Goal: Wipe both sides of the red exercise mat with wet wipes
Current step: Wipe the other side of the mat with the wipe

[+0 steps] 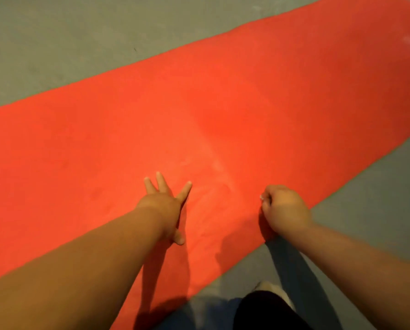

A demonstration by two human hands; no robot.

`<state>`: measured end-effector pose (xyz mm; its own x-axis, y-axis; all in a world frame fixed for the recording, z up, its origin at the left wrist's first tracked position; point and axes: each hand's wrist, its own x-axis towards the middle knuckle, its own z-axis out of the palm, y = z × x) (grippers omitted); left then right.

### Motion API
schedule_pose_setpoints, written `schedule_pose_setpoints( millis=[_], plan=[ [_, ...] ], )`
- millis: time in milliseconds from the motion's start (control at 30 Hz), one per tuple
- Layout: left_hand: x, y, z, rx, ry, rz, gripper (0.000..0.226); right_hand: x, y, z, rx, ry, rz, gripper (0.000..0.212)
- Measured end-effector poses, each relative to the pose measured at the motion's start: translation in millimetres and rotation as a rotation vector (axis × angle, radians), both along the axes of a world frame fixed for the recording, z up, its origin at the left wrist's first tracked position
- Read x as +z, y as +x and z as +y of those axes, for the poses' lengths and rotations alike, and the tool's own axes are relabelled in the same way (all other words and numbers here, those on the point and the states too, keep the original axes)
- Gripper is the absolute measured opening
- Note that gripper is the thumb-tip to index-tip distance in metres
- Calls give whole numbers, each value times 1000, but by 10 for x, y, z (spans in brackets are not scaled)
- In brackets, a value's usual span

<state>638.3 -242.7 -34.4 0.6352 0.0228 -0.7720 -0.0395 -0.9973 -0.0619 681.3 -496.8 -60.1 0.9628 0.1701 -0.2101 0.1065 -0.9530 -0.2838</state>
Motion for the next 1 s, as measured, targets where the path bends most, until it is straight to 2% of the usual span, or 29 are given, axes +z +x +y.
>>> schedule_pose_setpoints(
  millis=[133,200,267,400,433,500,600,633,700,833,867,933,1000],
  plan=[
    [-96,-63,33,144,-57,-38,134,-13,-501,373,463,156,145,10],
    [-90,-103,24,176,-70,-62,132,-52,-447,277,573,191,148,10],
    [-87,-175,-5,181,-79,-82,125,-63,-217,0,488,145,124,10],
    [-86,-305,-57,164,-70,-107,110,8,191,-521,68,59,4,5],
    [-84,-317,-71,172,-71,-107,108,27,172,-490,36,54,-14,7],
    [-75,-314,-114,203,-72,-103,108,11,-34,-264,147,69,51,11],
    [-36,-324,-180,253,-70,-91,110,-19,-531,60,493,140,254,18],
    [-21,-337,-203,269,-78,-91,109,-17,-560,39,544,152,278,20],
    [-4,-401,-270,289,-100,-84,109,-23,-365,-225,463,143,224,18],
    [-32,-623,-380,279,-107,-82,108,39,56,-792,24,68,52,9],
    [-47,-652,-400,286,-105,-92,108,51,35,-775,-10,69,36,9],
    [-47,-646,-415,296,-106,-114,109,37,-153,-537,109,95,50,9],
    [-22,-636,-420,288,-102,-107,109,2,-488,-147,337,178,140,13]
  ],
)
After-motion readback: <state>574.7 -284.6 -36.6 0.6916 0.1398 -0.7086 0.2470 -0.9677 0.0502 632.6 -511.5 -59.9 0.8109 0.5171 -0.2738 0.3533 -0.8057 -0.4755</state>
